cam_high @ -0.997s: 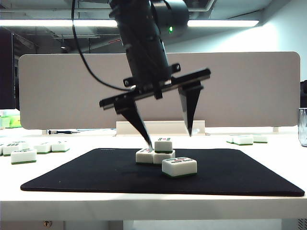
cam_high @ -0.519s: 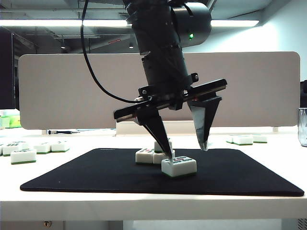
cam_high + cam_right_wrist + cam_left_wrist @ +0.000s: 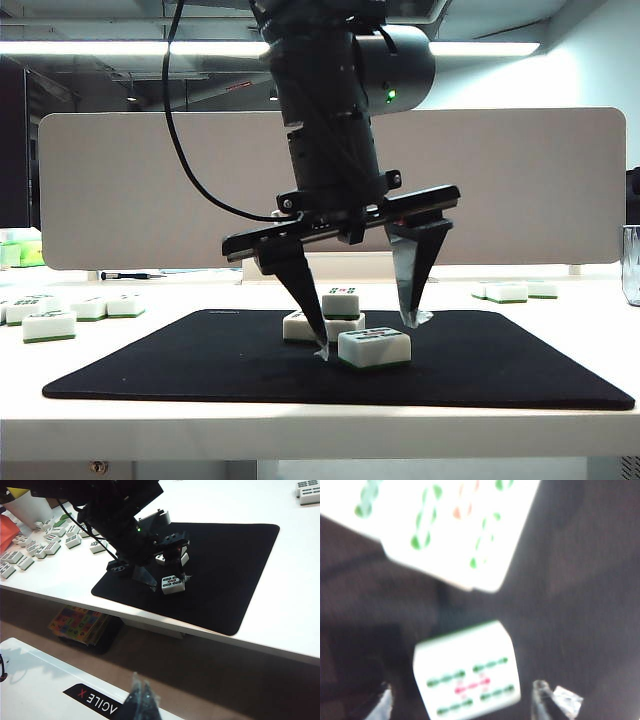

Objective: Arrange four mahjong tiles into a neat stack, creating two layers of paired tiles.

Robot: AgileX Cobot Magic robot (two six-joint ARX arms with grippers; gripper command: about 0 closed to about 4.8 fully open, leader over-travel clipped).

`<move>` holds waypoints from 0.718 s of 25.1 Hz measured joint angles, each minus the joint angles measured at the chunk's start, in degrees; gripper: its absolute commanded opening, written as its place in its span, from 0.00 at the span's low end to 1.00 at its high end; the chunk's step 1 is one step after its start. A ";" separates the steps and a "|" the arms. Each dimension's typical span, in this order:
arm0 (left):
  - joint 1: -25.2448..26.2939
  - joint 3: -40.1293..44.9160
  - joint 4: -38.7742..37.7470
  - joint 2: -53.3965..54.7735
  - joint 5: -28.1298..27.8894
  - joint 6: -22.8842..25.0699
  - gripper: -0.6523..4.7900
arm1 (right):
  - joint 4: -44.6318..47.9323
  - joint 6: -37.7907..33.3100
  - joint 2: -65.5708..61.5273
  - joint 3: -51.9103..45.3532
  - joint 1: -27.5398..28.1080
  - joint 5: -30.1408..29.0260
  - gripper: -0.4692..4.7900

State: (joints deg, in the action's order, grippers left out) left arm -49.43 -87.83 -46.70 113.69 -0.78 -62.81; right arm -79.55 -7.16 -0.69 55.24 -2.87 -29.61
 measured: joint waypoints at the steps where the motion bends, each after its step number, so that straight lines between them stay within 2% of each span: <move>1: 0.09 0.00 0.20 0.15 -0.98 0.20 0.76 | 0.00 0.00 0.00 0.00 0.00 0.00 0.09; 6: 0.09 -0.02 0.42 1.86 -2.58 0.92 0.76 | -0.02 0.00 0.00 0.00 0.00 0.00 0.09; 8: -0.15 -0.09 0.48 2.03 -2.86 1.46 0.72 | -0.02 0.00 0.00 0.00 0.00 0.00 0.09; 10: -0.13 -0.11 0.42 2.08 -2.91 1.49 0.56 | -0.02 0.00 0.00 0.00 0.00 0.02 0.09; 13: -0.11 -1.44 0.11 2.27 -2.86 1.90 0.49 | -0.02 0.00 0.00 0.00 0.00 0.00 0.09; 14: -0.09 -2.12 0.17 2.38 -2.86 3.13 0.45 | -0.02 0.00 0.00 0.00 0.00 0.02 0.09; 18: -0.09 -4.57 -0.76 2.45 -2.82 10.49 0.44 | -0.02 0.00 0.00 0.00 0.00 0.00 0.09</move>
State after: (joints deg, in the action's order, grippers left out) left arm -49.52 -92.40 -47.46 116.14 -3.60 -52.31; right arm -79.57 -7.16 -0.69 55.24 -2.87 -29.61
